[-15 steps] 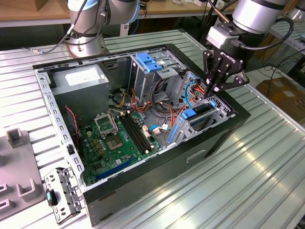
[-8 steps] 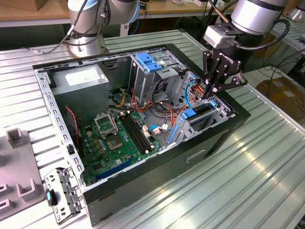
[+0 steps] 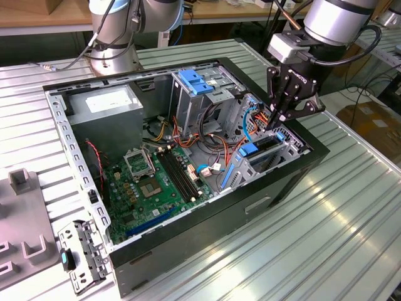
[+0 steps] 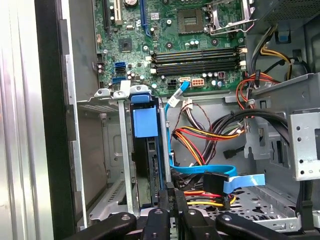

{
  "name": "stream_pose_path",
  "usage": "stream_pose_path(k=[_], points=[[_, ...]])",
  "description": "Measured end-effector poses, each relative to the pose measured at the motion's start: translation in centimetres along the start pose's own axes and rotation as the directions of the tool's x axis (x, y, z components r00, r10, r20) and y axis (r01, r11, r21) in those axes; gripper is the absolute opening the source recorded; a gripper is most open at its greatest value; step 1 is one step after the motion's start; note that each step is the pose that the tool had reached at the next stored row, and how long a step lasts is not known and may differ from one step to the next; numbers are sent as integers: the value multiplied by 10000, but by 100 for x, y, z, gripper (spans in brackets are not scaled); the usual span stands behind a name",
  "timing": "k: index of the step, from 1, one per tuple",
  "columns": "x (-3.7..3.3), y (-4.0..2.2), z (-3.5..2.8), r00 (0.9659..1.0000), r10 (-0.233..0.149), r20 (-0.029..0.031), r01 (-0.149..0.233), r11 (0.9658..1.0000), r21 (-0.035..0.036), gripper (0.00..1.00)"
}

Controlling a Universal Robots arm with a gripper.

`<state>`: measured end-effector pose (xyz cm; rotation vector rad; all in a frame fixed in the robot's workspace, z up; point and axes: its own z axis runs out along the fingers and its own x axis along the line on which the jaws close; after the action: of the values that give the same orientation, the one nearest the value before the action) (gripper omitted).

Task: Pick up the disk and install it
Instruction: 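Insert the first disk wire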

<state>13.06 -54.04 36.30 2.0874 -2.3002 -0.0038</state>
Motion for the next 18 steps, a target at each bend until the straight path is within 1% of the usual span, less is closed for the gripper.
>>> stream_pose_path(k=[6, 10, 12, 15, 16, 17, 18], points=[[0, 0, 5, 10000, 19, 1, -19, 10000, 0, 16], [0, 4, 43, 9999, 119, 4, -119, 9999, 17, 16], [10, 40, 54, 9999, 121, 7, -121, 9999, 24, 16], [33, 51, 67, 9999, 120, 10, -120, 9999, 25, 16], [54, 52, 72, 9999, 119, 9, -119, 9999, 25, 16], [59, 52, 75, 10000, 89, 9, -89, 10000, 25, 16], [61, 52, 77, 9999, -104, 1, 104, 9999, 30, 16]])
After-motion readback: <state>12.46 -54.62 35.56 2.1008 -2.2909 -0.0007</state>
